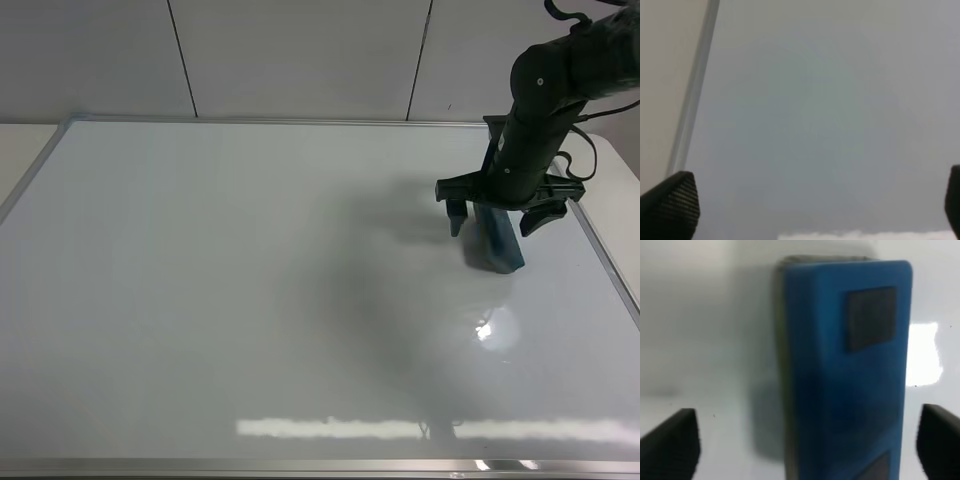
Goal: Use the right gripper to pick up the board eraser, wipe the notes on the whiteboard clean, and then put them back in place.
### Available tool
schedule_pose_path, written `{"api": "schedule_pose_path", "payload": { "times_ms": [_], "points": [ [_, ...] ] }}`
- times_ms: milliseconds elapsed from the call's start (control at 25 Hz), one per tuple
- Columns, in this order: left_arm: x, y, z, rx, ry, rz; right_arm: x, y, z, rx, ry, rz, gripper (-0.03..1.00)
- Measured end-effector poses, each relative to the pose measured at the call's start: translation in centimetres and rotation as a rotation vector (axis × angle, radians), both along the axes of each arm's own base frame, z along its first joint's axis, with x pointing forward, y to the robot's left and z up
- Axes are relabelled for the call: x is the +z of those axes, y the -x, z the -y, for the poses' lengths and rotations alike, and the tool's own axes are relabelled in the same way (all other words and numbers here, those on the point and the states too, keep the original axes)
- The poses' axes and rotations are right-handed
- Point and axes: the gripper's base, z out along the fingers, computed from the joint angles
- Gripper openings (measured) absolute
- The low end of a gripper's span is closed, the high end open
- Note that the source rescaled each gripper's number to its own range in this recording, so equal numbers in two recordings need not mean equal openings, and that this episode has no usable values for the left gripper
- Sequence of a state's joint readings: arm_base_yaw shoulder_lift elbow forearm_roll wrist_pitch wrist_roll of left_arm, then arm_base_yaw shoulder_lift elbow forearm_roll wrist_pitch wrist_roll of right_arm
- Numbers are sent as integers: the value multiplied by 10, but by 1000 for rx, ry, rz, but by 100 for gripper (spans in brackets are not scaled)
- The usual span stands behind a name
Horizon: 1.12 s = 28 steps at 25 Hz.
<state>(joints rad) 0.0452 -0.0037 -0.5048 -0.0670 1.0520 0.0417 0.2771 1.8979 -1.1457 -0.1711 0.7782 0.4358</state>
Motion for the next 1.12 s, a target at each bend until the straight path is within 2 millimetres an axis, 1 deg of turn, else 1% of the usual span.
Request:
{"api": "schedule_pose_path", "payload": {
  "times_ms": [80, 200, 440, 640, 720, 800, 880, 1000, 1120],
  "points": [
    [0, 0, 0, 0, 0, 0, 0, 0, 0, -4, -1, 0, 81],
    [0, 0, 0, 0, 1, 0, 0, 0, 0, -9, -2, 1, 85],
    [0, 0, 0, 0, 0, 0, 0, 0, 1, -1, 9, 4, 86],
    [0, 0, 0, 0, 0, 0, 2, 1, 7, 44, 87, -9, 87],
    [0, 0, 0, 0, 0, 0, 7, 2, 10, 56, 116, -10, 87],
    [0, 0, 0, 0, 0, 0, 19, 1, 12, 65, 141, 4, 87],
    [0, 0, 0, 0, 0, 0, 37, -3, 14, 84, 164, 39, 87],
    [0, 0, 0, 0, 0, 0, 72, -5, 15, 85, 174, 117, 87],
    [0, 0, 0, 0, 0, 0, 108, 1, 17, 83, 155, 224, 87]
  ]
}}
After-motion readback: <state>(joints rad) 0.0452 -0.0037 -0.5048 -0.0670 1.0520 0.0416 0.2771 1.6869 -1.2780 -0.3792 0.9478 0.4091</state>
